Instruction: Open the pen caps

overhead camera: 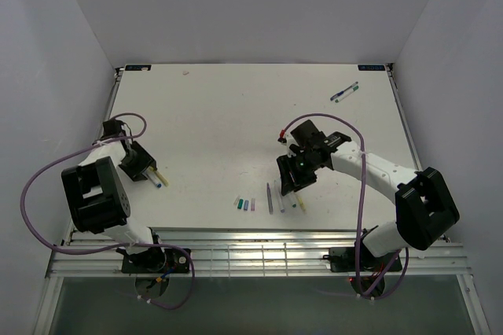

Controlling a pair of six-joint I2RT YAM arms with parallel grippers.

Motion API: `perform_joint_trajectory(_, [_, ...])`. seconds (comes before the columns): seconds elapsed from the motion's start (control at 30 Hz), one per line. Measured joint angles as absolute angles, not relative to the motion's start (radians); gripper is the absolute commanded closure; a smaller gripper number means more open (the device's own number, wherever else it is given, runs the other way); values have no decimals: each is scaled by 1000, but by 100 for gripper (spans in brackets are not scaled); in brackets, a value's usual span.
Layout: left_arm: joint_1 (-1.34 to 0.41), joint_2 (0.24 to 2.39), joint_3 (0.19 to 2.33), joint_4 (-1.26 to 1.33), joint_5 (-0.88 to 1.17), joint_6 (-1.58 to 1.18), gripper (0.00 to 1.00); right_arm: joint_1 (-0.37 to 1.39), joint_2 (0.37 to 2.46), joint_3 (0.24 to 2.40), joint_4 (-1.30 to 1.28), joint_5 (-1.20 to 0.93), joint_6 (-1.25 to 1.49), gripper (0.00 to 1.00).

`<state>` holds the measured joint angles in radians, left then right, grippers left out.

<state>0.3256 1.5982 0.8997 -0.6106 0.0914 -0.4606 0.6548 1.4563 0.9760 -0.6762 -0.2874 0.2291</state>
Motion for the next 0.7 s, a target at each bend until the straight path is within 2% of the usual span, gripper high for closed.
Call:
perform_joint_trajectory(0.2, [341,1569,865,-574,117,-451,43,655,1456,966,-674,-287,229,45])
perform_joint_trajectory(0.7, [398,1526,815,-548,147,-432,51,655,1454,948,-669,-288,228,45])
